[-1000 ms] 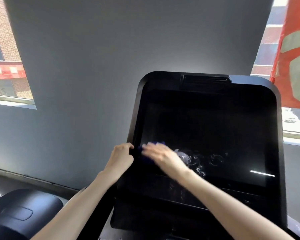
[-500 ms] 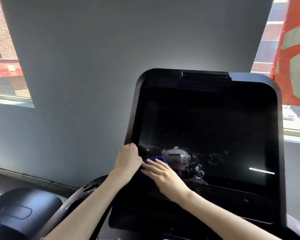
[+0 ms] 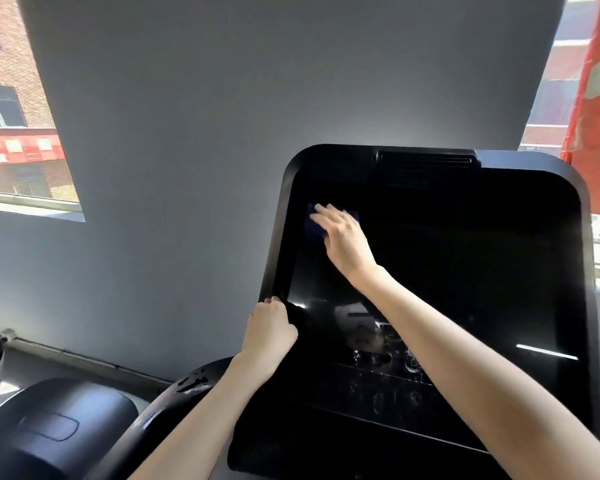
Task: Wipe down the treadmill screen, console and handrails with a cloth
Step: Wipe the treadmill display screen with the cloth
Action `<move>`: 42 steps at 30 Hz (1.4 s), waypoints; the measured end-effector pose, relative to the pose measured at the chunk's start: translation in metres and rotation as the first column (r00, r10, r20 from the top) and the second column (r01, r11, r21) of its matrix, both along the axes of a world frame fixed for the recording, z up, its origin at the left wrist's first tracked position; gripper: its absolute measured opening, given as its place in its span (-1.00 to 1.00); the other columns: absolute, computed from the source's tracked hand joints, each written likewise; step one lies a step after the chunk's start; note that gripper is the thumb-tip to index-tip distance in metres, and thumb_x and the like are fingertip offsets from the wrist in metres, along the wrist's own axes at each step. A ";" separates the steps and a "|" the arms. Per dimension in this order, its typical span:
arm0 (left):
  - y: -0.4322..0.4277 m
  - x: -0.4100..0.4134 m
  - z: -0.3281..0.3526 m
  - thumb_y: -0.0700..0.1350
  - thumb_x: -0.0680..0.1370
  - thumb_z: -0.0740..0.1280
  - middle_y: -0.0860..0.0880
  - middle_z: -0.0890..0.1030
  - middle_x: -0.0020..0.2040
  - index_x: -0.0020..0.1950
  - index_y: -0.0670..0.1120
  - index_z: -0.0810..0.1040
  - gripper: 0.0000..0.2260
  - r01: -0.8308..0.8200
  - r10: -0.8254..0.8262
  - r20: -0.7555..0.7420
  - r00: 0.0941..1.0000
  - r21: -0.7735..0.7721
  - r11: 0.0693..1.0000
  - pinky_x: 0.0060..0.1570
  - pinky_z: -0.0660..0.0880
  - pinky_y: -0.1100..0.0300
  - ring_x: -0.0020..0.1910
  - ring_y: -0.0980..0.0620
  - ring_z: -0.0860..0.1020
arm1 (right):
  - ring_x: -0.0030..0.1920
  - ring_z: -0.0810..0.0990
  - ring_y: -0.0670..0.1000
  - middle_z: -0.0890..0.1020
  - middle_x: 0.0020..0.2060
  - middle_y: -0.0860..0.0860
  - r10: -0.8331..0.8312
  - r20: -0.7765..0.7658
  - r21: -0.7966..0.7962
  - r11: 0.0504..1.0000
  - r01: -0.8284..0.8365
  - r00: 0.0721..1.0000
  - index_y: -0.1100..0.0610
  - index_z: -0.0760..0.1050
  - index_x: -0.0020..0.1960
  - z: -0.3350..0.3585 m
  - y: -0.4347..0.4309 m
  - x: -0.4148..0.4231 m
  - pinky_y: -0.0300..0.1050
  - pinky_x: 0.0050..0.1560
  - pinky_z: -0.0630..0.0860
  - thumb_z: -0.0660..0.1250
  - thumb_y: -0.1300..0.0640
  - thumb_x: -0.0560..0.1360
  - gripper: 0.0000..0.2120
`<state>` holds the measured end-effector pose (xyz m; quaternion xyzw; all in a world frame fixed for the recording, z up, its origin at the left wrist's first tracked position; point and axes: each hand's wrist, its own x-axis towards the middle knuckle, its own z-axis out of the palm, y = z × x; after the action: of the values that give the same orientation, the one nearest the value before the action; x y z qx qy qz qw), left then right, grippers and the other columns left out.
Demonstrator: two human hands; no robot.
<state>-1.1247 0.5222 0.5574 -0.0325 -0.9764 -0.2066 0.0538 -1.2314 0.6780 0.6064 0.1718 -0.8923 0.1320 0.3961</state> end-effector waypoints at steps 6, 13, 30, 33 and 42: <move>0.012 -0.002 0.003 -0.25 0.52 0.18 -0.27 0.43 0.28 0.33 -0.31 0.33 -0.62 -0.029 0.030 0.062 0.998 -0.020 0.999 0.19 0.38 0.10 0.25 -0.20 0.44 | 0.38 0.38 0.01 0.48 0.32 -0.01 0.221 0.152 0.268 0.929 -0.256 0.963 0.09 0.51 0.27 -0.119 0.018 0.113 0.01 0.39 0.29 0.42 0.34 0.32 -0.46; 0.034 0.012 0.003 -0.20 0.53 0.18 -0.22 0.07 0.53 0.53 -0.23 0.02 -0.39 0.038 -0.029 0.049 0.998 -0.203 0.978 0.42 0.15 -0.14 0.50 -0.17 0.12 | 0.32 0.45 0.09 0.51 0.29 0.07 0.053 0.065 0.216 0.974 -0.065 0.997 0.14 0.51 0.27 -0.055 0.066 0.075 0.00 0.30 0.42 0.38 0.42 0.37 -0.51; 0.057 0.008 0.000 -0.27 0.52 0.15 -0.13 0.28 0.47 0.44 -0.19 0.27 -0.54 0.137 -0.167 -0.076 0.983 -0.303 0.943 0.26 0.36 0.01 0.33 -0.09 0.41 | 0.35 0.38 -0.07 0.43 0.36 -0.10 0.126 0.220 0.366 0.909 -0.201 0.967 0.02 0.45 0.33 -0.152 0.084 0.180 -0.15 0.34 0.27 0.20 0.17 0.48 -0.58; 0.058 0.005 0.000 -0.32 0.50 0.14 -0.12 0.37 0.41 0.37 -0.17 0.36 -0.57 0.123 -0.160 -0.095 0.983 -0.312 0.942 0.18 0.39 0.04 0.27 -0.09 0.46 | 0.36 0.40 -0.02 0.44 0.35 -0.04 0.136 0.166 0.359 0.914 -0.189 0.977 0.05 0.46 0.33 -0.121 0.101 0.148 -0.12 0.36 0.28 0.15 0.17 0.54 -0.63; 0.057 0.010 0.009 -0.39 0.48 0.13 -0.16 0.54 0.14 0.24 -0.15 0.49 -0.62 0.083 -0.103 -0.092 0.990 -0.203 0.976 -0.12 0.35 0.14 0.07 -0.15 0.55 | 0.42 0.30 0.17 0.41 0.36 0.16 -0.206 0.042 -0.113 0.971 0.210 0.978 0.23 0.42 0.34 0.034 0.123 0.030 0.04 0.45 0.17 0.22 0.45 0.47 -0.55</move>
<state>-1.1151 0.5788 0.5666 -0.0940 -0.9855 -0.1084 0.0904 -1.2013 0.8015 0.6407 0.0520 -0.9018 0.1444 0.4040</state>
